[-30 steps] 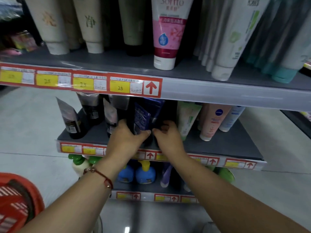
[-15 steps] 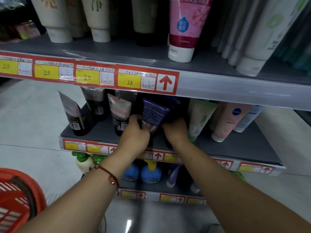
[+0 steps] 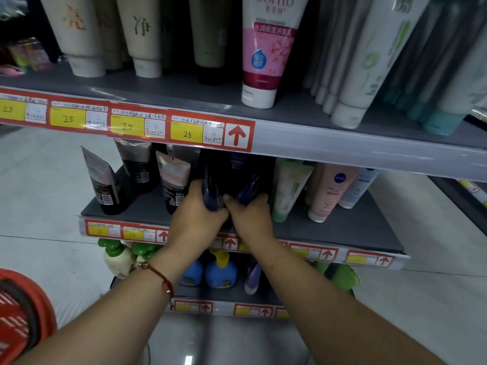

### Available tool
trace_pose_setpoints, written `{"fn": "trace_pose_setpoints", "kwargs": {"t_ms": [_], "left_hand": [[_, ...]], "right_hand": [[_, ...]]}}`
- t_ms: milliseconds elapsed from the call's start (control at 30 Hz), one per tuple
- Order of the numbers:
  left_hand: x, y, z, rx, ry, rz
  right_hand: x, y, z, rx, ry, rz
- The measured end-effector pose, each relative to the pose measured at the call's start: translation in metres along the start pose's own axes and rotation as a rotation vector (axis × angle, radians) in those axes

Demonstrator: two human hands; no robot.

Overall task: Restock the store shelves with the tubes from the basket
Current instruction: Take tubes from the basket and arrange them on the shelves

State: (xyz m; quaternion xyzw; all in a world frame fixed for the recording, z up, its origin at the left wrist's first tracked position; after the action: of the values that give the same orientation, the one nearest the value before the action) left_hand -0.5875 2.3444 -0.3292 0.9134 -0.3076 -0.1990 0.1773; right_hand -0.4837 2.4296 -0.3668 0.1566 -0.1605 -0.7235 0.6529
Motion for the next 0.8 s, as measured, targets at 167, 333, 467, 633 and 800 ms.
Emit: {"fn": "trace_pose_setpoints", "kwargs": {"t_ms": [167, 333, 467, 633, 800], "left_hand": [[-0.004, 0.028, 0.001, 0.114, 0.054, 0.008], [-0.004, 0.045, 0.009, 0.178, 0.107, 0.031], [-0.005, 0.052, 0.008, 0.201, 0.114, 0.066], [-0.004, 0.057, 0.008, 0.239, 0.113, 0.094], [0.0, 0.06, 0.01, 0.252, 0.125, 0.143]], "right_hand": [[0.0, 0.002, -0.002, 0.115, 0.088, 0.117], [-0.001, -0.004, 0.0, 0.252, 0.138, 0.104], [0.0, -0.005, -0.003, 0.29, 0.149, 0.142], [-0.005, -0.009, 0.0, 0.275, 0.165, 0.03], [-0.014, -0.022, 0.006, 0.393, 0.198, -0.047]]}}
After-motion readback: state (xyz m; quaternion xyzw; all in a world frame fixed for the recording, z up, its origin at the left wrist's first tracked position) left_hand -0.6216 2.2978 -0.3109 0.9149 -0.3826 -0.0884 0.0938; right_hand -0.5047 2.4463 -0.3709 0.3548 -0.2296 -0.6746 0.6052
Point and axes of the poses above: each hand's wrist, its own x-axis away from the middle knuckle, its own y-axis out of the back of the hand, z = x × y, the point moved 3 cm from there along -x, towards the middle knuckle, and after that the axes turned 15 degrees about -z, right-handed, at the moved point
